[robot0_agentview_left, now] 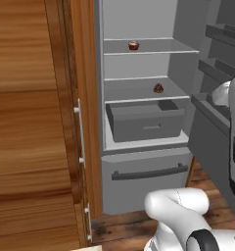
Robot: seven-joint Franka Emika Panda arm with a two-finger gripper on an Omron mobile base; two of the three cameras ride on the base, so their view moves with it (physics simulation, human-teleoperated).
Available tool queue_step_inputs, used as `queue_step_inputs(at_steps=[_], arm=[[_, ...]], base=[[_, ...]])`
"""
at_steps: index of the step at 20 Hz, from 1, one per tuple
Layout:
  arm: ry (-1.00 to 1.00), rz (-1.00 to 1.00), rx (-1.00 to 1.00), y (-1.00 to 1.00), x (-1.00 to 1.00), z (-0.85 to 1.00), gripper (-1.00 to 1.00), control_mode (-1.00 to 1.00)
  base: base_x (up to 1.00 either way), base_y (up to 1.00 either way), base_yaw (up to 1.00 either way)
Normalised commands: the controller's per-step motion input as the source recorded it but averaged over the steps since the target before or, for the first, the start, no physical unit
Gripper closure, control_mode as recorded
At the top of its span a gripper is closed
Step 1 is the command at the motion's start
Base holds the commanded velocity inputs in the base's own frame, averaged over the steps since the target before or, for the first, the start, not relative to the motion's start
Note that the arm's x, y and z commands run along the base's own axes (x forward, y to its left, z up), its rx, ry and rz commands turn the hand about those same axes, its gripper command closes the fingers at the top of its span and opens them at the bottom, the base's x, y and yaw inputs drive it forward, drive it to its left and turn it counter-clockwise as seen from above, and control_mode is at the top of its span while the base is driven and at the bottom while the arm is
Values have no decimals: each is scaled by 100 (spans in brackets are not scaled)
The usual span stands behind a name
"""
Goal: Take the cupcake and cake from the fridge and place them on the empty tray on the dining counter.
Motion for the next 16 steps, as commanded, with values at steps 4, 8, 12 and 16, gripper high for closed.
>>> queue_step_inputs(at_steps=[4, 8, 12, 16], arm=[[1, 28, 13, 8, 24, -20, -100, -100], [-1, 9, 0, 28, 38, -26, -100, -100], [0, 1, 0, 0, 57, -21, -100, 100], [0, 0, 0, 0, 0, 0, -100, 100]], base=[[0, 0, 0], [0, 0, 0], [25, 0, 0], [100, -16, 0]])
